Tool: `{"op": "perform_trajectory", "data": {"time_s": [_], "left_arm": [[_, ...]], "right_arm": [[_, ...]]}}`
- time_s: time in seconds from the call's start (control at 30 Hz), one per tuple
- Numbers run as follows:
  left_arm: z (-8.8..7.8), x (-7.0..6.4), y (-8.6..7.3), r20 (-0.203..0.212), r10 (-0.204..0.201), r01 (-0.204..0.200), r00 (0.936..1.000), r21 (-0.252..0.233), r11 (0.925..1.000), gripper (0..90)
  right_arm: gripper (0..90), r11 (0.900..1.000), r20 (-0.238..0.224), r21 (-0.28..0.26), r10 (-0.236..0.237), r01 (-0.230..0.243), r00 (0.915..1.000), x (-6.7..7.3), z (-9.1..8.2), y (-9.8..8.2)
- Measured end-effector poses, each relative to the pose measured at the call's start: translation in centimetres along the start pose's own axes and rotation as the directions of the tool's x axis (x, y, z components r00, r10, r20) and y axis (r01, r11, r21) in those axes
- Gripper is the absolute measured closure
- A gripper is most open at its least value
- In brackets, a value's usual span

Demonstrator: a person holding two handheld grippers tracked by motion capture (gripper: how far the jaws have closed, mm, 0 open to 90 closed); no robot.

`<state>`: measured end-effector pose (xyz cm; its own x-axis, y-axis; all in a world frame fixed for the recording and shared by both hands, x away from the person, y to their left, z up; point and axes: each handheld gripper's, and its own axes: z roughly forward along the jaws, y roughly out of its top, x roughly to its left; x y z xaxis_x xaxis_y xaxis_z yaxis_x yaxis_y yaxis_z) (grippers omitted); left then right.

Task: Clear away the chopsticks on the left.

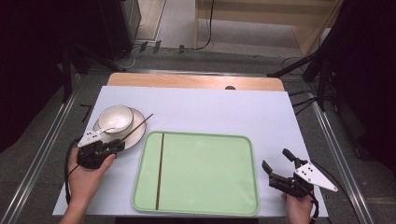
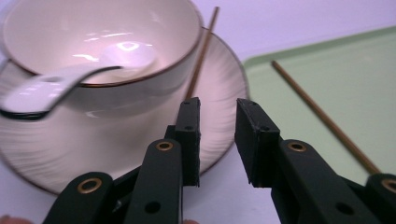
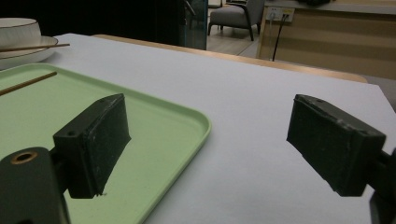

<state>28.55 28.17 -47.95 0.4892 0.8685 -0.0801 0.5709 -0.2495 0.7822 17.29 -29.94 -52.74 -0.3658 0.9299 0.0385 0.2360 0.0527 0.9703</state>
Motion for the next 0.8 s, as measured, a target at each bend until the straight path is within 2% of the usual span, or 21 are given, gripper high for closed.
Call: {"op": "perform_trajectory", "data": {"time_s": [0.07, 0.13, 0.27, 0.5, 0.6, 0.73, 0.8], "left_arm": [[-0.1, 0.5, 0.0, -0.035, 0.003, -0.003, 0.9994, 0.001, 1.0000, 71.5], [0.1, 1.2, 0.1, -0.044, 0.012, -0.011, 0.9989, 0.021, 0.9997, 70.7], [0.7, 1.6, -0.1, -0.059, 0.022, -0.018, 0.9980, 0.052, 0.9985, 70.0], [2.3, 1.9, 0.0, -0.033, 0.025, -0.021, 0.9992, 0.104, 0.9944, 70.3], [3.1, 1.8, 0.1, -0.032, 0.035, -0.029, 0.9989, 0.149, 0.9884, 72.1], [3.6, 1.9, 0.1, -0.022, 0.036, -0.032, 0.9991, 0.175, 0.9840, 75.2], [3.7, 2.0, 0.1, -0.002, 0.035, -0.034, 0.9994, 0.191, 0.9811, 79.0]], "right_arm": [[13.0, 1.000, -0.002, 0.002, -0.002, 0.002, 1.0000, 0.0, 0.0, 0.0], [13.0, 1.000, -0.002, 0.003, -0.002, 0.002, 1.0000, 0.1, 0.1, 0.0], [13.0, 1.000, -0.003, 0.004, 0.000, 0.000, 1.0000, 0.0, 0.1, 0.0], [13.0, 1.000, -0.006, 0.008, 0.001, -0.001, 1.0000, 0.1, 0.2, -0.1], [13.0, 1.000, -0.007, 0.011, 0.001, 0.000, 1.0000, 0.1, 0.2, -0.1], [13.0, 1.000, -0.008, 0.014, 0.005, -0.005, 1.0000, 0.1, 0.2, -0.1], [13.0, 1.000, -0.008, 0.015, 0.003, -0.003, 1.0000, 0.1, 0.2, -0.1]]}}
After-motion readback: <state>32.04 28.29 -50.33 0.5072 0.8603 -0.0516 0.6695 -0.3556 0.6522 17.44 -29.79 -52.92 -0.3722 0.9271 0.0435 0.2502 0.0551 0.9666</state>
